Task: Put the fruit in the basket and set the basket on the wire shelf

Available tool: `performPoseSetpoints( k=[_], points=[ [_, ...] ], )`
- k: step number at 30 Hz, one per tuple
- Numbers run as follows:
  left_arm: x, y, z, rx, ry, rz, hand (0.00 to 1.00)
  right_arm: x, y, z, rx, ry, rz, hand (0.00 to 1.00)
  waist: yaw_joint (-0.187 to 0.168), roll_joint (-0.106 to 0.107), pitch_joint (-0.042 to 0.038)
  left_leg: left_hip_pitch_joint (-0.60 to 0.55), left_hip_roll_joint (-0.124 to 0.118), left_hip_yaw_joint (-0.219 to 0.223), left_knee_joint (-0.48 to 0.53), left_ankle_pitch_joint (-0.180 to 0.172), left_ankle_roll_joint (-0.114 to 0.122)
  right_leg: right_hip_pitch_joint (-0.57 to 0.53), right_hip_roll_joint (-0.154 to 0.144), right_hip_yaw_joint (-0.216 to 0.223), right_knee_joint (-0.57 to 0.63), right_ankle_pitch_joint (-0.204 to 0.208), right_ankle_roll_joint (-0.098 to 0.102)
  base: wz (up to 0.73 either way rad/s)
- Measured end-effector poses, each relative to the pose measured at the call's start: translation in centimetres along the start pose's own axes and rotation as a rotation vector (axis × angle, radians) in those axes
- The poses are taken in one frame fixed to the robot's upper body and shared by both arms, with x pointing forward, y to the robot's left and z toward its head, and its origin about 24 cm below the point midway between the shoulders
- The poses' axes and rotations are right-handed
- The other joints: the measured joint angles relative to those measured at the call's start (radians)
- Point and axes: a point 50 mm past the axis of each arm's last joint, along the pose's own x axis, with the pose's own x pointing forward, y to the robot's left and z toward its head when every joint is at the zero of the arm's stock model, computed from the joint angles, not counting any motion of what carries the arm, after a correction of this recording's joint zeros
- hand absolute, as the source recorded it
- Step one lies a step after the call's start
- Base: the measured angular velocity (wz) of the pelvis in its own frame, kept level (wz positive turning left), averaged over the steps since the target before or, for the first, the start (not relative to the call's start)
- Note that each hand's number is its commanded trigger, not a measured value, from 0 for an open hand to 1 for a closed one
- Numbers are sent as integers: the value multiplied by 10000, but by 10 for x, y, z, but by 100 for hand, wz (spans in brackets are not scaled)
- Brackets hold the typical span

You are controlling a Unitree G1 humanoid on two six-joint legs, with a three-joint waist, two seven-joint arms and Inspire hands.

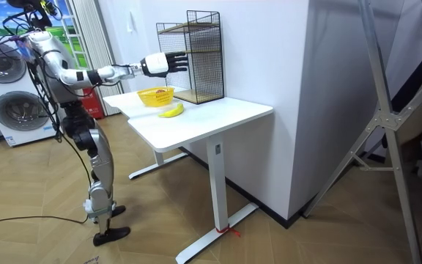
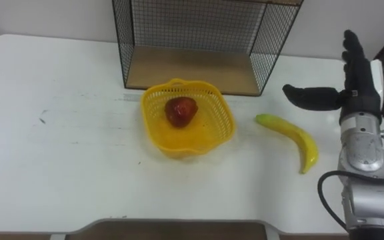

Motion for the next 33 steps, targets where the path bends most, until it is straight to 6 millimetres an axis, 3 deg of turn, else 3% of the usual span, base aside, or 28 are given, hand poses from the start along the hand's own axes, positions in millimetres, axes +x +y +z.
performPoseSetpoints(
  k=[4, 11, 17, 26, 33],
  points=[
    [0, 1, 0, 25, 98, 21, 0, 5, -3, 3, -179, -56, 141, 0, 24, -88, -9, 7, 1, 5, 19, 0, 0, 1, 0, 10, -1, 0, 0, 0],
    [1, 6, -2, 107, 205, 145, 0, 9, 12, -29, -509, 1660, 1475, 0, 53, -189, 31, 32, -6, -84, 28, 0, 0, 52, 1, -9, 1, -1, 0, 2],
    [1, 11, -5, 166, 293, 267, 0, 4, 13, -54, -1237, 2797, 2231, 0, 51, -150, 66, 37, -8, -84, 23, 0, 0, 54, -7, -72, -2, -1, 1, 1],
    [1, 11, -8, 194, 471, 249, 0, 2, 13, -59, -2005, 3172, 2765, 0, 27, -107, 38, 73, -13, -124, 1, 1, 0, 88, -7, -81, -16, -1, 1, 0],
    [1, 10, -8, 267, 463, 205, 0, -5, 16, -75, -2214, 3898, 3212, 0, 38, -61, 33, 38, -21, -180, -4, 0, 0, 96, -11, -152, -20, -1, 1, 1]
  ],
)
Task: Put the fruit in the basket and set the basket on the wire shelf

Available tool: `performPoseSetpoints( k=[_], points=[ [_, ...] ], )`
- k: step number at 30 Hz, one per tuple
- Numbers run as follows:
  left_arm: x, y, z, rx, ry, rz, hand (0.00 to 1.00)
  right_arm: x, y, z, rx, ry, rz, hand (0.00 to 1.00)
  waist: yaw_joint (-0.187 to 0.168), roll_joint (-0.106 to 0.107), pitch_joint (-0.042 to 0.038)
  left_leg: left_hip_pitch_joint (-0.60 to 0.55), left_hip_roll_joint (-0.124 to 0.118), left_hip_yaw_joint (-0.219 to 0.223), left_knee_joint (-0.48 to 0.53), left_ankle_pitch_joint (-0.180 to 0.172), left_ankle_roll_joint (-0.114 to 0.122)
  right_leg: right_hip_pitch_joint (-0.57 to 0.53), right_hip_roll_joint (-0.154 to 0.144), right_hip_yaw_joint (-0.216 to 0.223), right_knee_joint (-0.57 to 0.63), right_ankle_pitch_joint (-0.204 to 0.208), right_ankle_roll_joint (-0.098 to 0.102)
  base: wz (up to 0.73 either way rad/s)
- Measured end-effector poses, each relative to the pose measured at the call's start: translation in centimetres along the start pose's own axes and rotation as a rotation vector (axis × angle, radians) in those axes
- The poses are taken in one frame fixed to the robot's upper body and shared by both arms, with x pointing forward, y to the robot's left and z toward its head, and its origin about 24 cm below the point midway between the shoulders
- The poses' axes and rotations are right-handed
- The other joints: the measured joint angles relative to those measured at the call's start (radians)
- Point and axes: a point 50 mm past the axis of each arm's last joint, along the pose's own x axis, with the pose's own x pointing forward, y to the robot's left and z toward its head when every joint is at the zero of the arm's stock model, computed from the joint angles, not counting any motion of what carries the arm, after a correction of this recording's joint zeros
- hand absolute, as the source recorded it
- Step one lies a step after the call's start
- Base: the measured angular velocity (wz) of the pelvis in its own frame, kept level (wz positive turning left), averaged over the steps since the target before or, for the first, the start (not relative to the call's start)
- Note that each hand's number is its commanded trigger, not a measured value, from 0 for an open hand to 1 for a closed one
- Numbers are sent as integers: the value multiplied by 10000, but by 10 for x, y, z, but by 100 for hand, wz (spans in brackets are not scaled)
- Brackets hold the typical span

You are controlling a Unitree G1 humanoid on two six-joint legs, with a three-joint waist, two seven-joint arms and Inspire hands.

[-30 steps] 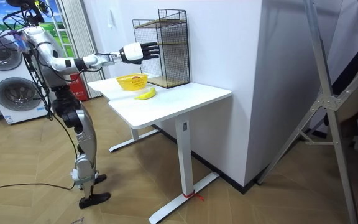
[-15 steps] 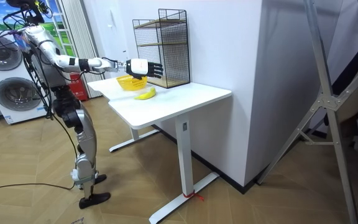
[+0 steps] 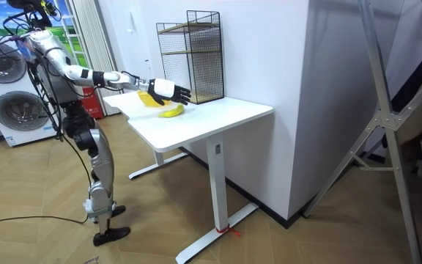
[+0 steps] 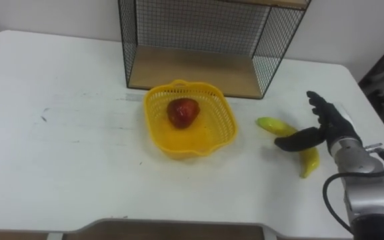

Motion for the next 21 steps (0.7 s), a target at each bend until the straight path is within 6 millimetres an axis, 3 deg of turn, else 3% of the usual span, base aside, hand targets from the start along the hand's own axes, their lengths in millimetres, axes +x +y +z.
performPoseSetpoints(
  k=[9, 21],
  points=[
    [0, -1, -3, 20, 66, -20, 0, -1, 3, -28, 215, 1168, 185, 0, 49, 138, -41, 76, -74, -143, 27, 3, -1, 230, -10, -104, -153, 1, 0, 5],
    [0, -1, -4, 30, 101, -28, 0, -3, 5, -44, 181, 1623, 260, 0, 166, 155, -36, 216, -85, -347, 24, 10, -10, 443, -18, -244, -165, 0, 0, 4]
  ],
)
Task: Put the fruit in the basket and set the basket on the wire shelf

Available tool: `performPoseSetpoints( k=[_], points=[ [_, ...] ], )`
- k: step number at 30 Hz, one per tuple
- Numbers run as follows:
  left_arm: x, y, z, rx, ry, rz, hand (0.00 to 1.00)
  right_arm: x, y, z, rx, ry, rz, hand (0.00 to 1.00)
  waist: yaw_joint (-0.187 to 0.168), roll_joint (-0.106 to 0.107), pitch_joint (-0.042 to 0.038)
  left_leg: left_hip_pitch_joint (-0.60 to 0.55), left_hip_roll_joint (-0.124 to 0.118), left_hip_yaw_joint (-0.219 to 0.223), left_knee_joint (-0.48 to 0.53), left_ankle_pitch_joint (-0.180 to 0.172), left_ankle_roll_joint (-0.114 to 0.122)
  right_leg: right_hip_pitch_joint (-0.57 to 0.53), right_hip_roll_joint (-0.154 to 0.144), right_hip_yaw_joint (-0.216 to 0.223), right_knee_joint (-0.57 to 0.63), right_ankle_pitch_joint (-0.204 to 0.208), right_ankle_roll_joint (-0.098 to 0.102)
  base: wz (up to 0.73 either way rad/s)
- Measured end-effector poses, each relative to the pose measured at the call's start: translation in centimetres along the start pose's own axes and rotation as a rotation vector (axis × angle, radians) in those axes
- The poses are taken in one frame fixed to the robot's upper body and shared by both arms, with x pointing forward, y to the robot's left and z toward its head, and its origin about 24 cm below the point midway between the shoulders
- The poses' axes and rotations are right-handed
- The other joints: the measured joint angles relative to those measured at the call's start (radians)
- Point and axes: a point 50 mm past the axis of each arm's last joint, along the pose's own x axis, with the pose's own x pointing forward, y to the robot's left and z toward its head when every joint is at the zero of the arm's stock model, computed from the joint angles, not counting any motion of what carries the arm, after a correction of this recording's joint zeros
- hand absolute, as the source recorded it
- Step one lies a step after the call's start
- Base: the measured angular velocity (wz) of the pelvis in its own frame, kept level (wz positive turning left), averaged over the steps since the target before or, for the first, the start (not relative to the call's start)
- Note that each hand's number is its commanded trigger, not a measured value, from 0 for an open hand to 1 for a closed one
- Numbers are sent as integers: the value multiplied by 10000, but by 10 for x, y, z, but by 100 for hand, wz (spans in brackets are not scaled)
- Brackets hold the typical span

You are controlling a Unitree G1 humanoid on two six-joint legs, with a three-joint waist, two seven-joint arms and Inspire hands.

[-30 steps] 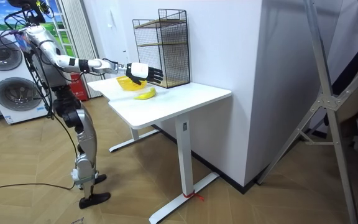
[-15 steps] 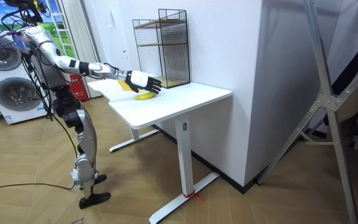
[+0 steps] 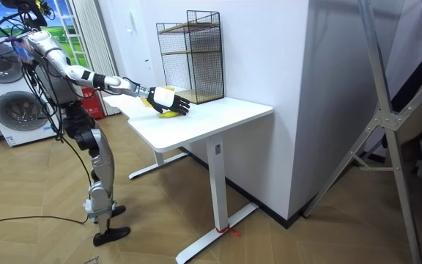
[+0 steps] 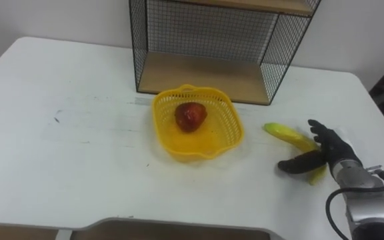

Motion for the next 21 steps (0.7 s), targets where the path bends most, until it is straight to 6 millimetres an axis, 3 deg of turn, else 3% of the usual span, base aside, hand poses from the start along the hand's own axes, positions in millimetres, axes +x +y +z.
performPoseSetpoints(
  k=[21],
  points=[
    [1, 0, 4, 64, 28, -203, 0, -1, -1, -7, -1131, 410, -31, 0, 283, -63, 1, -1, 6, -27, 32, 22, -37, -7, 20, -75, 28, 9, -15, 1]
  ],
)
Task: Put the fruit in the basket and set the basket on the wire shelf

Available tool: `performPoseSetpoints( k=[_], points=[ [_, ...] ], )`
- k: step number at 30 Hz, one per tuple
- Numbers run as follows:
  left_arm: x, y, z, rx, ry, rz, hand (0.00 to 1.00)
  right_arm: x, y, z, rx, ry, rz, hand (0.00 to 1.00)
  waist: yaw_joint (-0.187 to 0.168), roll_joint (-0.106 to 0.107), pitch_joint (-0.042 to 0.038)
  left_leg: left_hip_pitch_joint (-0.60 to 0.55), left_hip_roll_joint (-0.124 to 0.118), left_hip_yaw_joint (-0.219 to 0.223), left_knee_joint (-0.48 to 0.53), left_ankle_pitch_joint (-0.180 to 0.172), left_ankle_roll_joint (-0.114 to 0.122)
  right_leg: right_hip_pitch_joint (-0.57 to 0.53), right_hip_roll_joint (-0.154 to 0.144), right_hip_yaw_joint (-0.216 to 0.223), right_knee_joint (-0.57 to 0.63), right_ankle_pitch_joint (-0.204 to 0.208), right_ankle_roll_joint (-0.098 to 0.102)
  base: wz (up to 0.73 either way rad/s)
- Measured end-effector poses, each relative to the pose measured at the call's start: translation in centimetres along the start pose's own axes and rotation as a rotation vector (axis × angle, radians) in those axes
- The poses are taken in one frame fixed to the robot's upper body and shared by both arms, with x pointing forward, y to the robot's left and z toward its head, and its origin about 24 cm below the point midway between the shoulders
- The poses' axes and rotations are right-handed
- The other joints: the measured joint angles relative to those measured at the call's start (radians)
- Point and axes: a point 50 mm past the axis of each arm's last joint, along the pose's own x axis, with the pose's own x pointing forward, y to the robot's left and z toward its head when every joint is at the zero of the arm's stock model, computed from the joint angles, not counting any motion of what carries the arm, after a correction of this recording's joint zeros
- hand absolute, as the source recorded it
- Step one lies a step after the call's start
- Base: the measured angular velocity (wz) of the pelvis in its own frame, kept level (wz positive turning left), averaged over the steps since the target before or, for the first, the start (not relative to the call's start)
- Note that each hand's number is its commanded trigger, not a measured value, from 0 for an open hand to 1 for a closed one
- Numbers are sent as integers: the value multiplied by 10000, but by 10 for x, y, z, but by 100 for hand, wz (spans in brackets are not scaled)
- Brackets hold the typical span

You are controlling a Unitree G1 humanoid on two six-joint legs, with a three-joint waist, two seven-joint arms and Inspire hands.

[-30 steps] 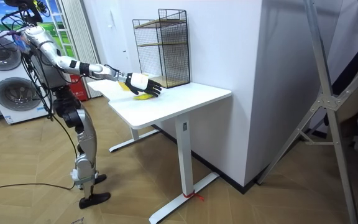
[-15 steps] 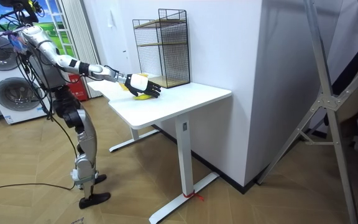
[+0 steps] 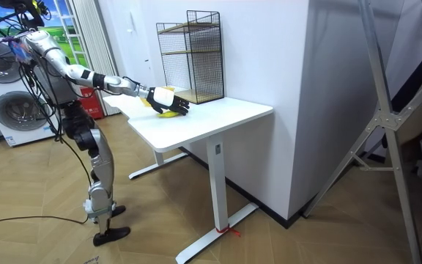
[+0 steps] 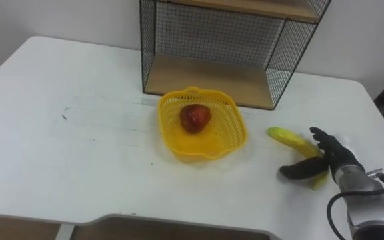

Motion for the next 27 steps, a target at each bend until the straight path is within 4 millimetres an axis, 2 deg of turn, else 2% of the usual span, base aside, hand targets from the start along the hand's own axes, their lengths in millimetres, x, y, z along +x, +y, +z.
performPoseSetpoints(
  k=[7, 8, 9, 16, 22, 27],
  points=[
    [0, 1, 1, -2, -48, 18, 0, 0, 1, 2, -842, -9, -60, 2, 57, -70, 2, -103, -12, -80, 124, -1, -9, -6, 6, -66, 1, 13, -10, 4],
    [0, 1, 2, -4, -72, 30, 0, 0, 1, 3, -887, -19, -88, 42, 60, -69, 2, -129, -11, -88, 158, -1, -9, -11, 10, -66, -4, 20, -15, 0],
    [0, 1, 2, -3, -78, 37, 0, 0, 1, 3, -912, -19, -79, 100, 61, -69, 2, -135, -11, -89, 166, -1, -9, -12, 12, -66, -6, 24, -20, 0],
    [0, 1, 4, 64, -136, 21, 0, 0, 7, 2, -1732, -92, -97, 100, 121, -63, 3, -184, 6, -95, 304, -2, -11, -14, 25, -72, -6, 91, -43, 0],
    [1, 2, 9, 62, -246, 42, 0, -1, 4, -4, -2929, 156, -836, 100, 368, -18, 7, -184, 2, -85, 303, -2, -11, -13, 36, -65, -13, 110, -43, 0],
    [1, 2, 11, 47, -290, 57, 0, -1, 3, -2, -3052, 64, -916, 100, 342, 15, 4, -183, 2, -80, 253, -2, -12, -17, 46, -55, -27, 110, -43, 0]
  ],
)
